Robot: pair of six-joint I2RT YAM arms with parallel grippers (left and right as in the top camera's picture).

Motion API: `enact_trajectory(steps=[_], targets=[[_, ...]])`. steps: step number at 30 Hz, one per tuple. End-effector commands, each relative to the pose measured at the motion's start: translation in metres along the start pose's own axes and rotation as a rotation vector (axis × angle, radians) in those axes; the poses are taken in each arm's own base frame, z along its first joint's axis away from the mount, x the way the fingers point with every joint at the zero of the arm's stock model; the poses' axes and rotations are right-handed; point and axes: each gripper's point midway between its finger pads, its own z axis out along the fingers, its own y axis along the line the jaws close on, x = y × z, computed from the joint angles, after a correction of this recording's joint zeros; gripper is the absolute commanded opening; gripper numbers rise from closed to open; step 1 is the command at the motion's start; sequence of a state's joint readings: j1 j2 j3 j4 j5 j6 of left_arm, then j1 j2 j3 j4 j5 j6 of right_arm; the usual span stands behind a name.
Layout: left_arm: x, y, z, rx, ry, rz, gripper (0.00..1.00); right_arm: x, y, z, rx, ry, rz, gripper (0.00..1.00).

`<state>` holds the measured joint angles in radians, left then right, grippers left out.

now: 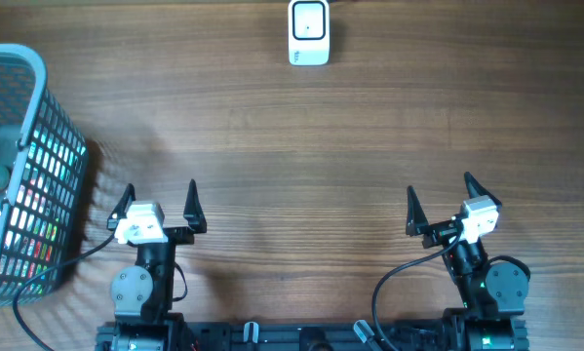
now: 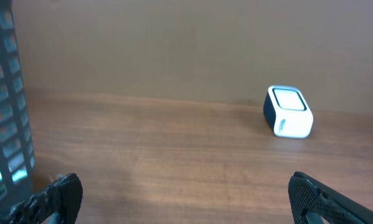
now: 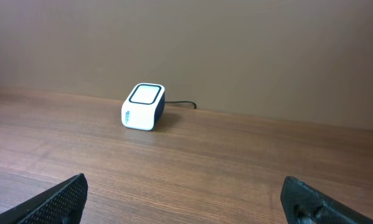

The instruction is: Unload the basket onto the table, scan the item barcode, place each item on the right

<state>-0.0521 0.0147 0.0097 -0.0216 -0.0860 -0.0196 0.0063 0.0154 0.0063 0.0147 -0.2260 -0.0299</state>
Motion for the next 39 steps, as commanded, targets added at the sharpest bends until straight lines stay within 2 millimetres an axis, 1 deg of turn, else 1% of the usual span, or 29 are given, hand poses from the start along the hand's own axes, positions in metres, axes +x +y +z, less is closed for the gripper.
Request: enact_trajectory(steps=[1, 7, 9, 11, 13, 15, 17, 19, 23, 28, 33, 34, 36, 37, 39], targets=[[0.009, 0.006, 0.000, -0.031, 0.030, 0.045, 1.00, -0.001, -0.002, 0.000, 0.015, -0.006, 0.009, 1.00], [0.007, 0.004, 0.000, -0.018, 0.025, 0.034, 1.00, -0.001, -0.002, 0.000, 0.015, -0.006, 0.009, 1.00], [0.009, -0.015, -0.001, 0.092, 0.035, 0.024, 1.00, -0.001, -0.002, 0.000, 0.015, -0.006, 0.009, 1.00], [0.011, -0.025, -0.002, 0.152, 0.042, 0.017, 1.00, -0.001, -0.002, 0.000, 0.015, -0.006, 0.009, 1.00], [0.012, -0.031, -0.003, 0.183, 0.052, -0.030, 1.00, -0.001, -0.002, 0.000, 0.015, -0.006, 0.009, 1.00], [0.011, -0.032, -0.004, 0.189, 0.056, -0.078, 1.00, -0.001, -0.002, 0.000, 0.014, -0.006, 0.009, 1.00], [0.006, -0.034, -0.005, 0.196, 0.050, -0.124, 1.00, -0.001, -0.002, 0.000, 0.015, -0.006, 0.009, 1.00], [-0.009, -0.040, -0.008, 0.234, 0.028, -0.123, 1.00, -0.001, -0.002, 0.000, 0.015, -0.006, 0.009, 1.00], [-0.032, -0.043, -0.013, 0.236, 0.038, -0.124, 1.00, -0.001, -0.002, 0.000, 0.015, -0.006, 0.009, 1.00], [-0.055, -0.048, -0.008, 0.244, 0.103, -0.126, 1.00, -0.001, -0.002, 0.000, 0.015, -0.006, 0.009, 1.00], [-0.095, -0.072, -0.002, 0.354, 0.152, -0.180, 1.00, -0.001, -0.002, 0.000, 0.015, -0.006, 0.009, 1.00], [-0.103, -0.074, 0.000, 0.360, 0.173, -0.182, 1.00, -0.001, -0.002, 0.000, 0.015, -0.006, 0.009, 1.00], [-0.121, -0.071, 0.004, 0.320, 0.228, -0.186, 1.00, -0.001, -0.002, 0.000, 0.015, -0.006, 0.009, 1.00], [-0.129, -0.066, 0.006, 0.275, 0.265, -0.183, 1.00, -0.001, -0.002, 0.000, 0.015, -0.006, 0.009, 1.00], [-0.153, -0.058, 0.008, 0.210, 0.313, -0.157, 1.00, -0.001, -0.002, 0.000, 0.014, -0.006, 0.009, 1.00]])
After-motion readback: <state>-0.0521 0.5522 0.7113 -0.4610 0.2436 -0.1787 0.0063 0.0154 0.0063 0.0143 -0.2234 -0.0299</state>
